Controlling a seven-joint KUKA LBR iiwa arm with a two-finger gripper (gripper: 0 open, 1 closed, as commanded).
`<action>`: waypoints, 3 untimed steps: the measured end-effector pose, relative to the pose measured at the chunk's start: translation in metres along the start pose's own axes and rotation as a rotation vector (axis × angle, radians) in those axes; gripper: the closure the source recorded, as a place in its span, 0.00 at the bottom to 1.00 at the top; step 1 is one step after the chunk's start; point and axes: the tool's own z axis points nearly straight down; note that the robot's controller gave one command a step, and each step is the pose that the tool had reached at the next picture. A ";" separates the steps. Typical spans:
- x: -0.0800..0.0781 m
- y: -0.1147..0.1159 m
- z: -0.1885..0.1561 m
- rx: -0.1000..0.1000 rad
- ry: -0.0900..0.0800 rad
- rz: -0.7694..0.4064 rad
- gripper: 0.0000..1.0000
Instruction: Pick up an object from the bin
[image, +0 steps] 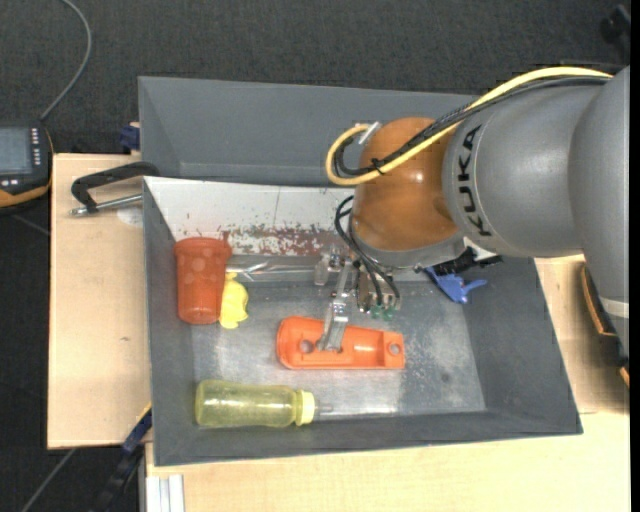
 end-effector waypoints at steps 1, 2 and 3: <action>0.004 -0.009 0.055 -0.001 -0.004 0.102 0.00; 0.016 -0.003 0.058 -0.003 -0.001 0.196 1.00; 0.016 -0.003 0.058 -0.003 -0.001 0.196 1.00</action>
Offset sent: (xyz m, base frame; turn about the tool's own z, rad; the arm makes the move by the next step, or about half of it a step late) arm -0.0172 -0.0027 -0.0602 0.1977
